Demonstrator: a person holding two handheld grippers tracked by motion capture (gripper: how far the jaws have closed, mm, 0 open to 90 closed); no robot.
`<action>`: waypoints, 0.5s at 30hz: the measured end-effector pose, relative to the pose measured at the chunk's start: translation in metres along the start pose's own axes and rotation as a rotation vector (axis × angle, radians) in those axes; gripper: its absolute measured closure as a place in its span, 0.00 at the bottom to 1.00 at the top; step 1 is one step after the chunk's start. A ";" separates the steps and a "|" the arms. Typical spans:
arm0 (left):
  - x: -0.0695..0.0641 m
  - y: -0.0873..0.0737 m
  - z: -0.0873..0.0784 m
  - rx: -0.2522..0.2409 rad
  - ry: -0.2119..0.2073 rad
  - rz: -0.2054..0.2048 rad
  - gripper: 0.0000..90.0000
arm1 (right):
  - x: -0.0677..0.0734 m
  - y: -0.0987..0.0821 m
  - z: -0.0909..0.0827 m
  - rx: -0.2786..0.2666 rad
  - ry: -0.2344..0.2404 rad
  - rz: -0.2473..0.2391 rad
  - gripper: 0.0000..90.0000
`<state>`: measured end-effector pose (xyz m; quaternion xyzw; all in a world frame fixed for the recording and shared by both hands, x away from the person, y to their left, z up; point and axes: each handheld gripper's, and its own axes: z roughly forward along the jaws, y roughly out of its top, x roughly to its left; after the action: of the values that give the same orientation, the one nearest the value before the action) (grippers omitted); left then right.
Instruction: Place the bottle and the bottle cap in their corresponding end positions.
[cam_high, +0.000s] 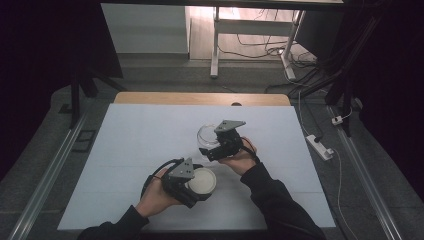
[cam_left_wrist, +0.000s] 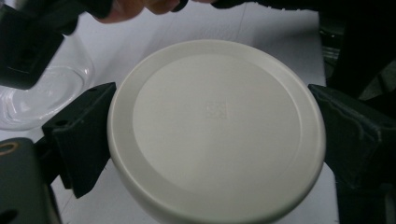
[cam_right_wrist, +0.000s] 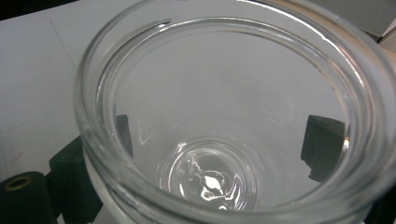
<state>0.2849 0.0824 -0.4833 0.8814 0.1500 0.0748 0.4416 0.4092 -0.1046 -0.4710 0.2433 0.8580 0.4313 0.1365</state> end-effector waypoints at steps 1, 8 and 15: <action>0.001 -0.001 0.002 0.003 0.000 -0.002 0.09 | -0.001 0.000 0.001 0.001 -0.001 0.002 0.07; 0.003 -0.008 0.019 0.026 -0.007 -0.001 0.09 | -0.004 0.001 0.011 0.001 -0.008 0.005 0.07; 0.005 -0.014 0.033 0.053 -0.016 0.000 0.09 | -0.006 0.002 0.018 -0.002 -0.013 0.007 0.07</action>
<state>0.2956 0.0677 -0.5144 0.8934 0.1483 0.0639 0.4192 0.4228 -0.0941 -0.4798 0.2490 0.8557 0.4312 0.1407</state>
